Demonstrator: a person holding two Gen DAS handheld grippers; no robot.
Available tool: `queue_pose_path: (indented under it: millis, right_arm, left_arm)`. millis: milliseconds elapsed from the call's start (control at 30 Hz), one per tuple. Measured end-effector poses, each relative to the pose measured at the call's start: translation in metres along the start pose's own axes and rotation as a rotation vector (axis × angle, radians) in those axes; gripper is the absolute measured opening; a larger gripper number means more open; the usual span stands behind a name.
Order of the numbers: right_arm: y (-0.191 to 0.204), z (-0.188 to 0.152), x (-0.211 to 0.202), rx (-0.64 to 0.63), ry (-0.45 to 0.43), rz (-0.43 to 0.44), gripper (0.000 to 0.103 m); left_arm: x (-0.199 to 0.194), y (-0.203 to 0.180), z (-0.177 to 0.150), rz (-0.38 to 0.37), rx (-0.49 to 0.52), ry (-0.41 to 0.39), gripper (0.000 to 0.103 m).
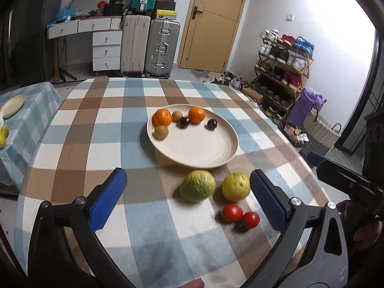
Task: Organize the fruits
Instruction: 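Move both tools back toward the red tomatoes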
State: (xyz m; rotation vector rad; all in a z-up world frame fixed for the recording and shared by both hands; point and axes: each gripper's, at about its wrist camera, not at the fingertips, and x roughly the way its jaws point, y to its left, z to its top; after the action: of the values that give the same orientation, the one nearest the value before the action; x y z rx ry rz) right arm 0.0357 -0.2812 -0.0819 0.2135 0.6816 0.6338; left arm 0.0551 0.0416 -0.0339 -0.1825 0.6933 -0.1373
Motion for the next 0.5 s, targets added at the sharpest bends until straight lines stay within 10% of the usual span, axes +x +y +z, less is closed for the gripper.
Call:
queue_pose_path:
  millis: [500]
  right_arm:
    - [0.001,-0.05,0.013,0.015,0.107,-0.003,0.103]
  left_arm:
    - [-0.002,0.001,-0.03,0.042,-0.003,0.027,0.102]
